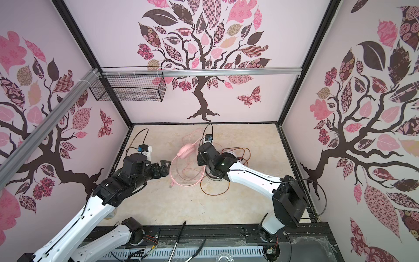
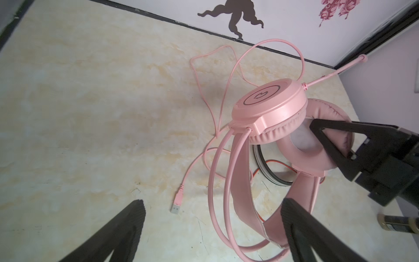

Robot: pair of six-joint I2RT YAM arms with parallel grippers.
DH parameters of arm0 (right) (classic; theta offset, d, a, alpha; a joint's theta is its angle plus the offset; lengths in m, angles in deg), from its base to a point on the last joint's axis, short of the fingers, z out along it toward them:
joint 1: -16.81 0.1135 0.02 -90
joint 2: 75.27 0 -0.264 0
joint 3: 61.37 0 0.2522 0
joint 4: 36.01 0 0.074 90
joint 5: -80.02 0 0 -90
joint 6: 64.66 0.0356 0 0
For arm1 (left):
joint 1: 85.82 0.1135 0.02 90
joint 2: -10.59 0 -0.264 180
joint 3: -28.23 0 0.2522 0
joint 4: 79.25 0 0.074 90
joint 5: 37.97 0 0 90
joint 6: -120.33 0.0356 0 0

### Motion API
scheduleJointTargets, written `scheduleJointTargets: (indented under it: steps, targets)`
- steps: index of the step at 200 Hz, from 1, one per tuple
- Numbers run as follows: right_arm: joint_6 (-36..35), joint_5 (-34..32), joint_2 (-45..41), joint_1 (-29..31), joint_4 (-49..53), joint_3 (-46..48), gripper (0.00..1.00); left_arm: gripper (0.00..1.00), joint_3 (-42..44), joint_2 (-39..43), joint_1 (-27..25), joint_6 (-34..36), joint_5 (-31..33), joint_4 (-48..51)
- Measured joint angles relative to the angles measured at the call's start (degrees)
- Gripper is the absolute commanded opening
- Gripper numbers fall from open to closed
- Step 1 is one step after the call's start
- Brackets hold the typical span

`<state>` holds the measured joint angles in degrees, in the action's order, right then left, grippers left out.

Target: Wrap the headphones

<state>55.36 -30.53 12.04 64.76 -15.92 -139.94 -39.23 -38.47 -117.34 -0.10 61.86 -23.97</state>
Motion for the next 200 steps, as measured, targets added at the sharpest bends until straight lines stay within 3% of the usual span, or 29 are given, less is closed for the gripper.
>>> scheduleJointTargets:
  steps: [24,61,144,167,192,200]
  targets:
    - [2.7,-1.3,-0.8,0.0,-0.5,1.7,0.3,0.97,0.0,-2.1,-1.7,-2.8,-2.7,0.3]
    - [6.1,-3.5,-1.3,0.0,-0.5,3.2,0.3,0.97,0.0,-8.6,-9.5,-9.1,-3.7,0.2]
    - [12.7,-10.5,-7.7,0.3,-0.1,7.5,0.31,0.96,-1.2,-20.3,-10.6,-23.1,-4.5,-0.4]
    - [13.1,-10.8,-7.8,0.3,-0.1,7.5,0.31,0.84,-2.5,-22.7,-10.6,-25.4,-4.2,0.5]
    - [13.6,-10.6,-7.8,0.3,-0.2,7.6,0.3,0.56,-2.6,-22.9,-10.6,-27.5,-3.4,0.7]
    - [13.7,-10.4,-7.8,0.4,-0.2,7.6,0.3,0.54,-2.8,-22.9,-10.6,-27.8,-3.2,0.7]
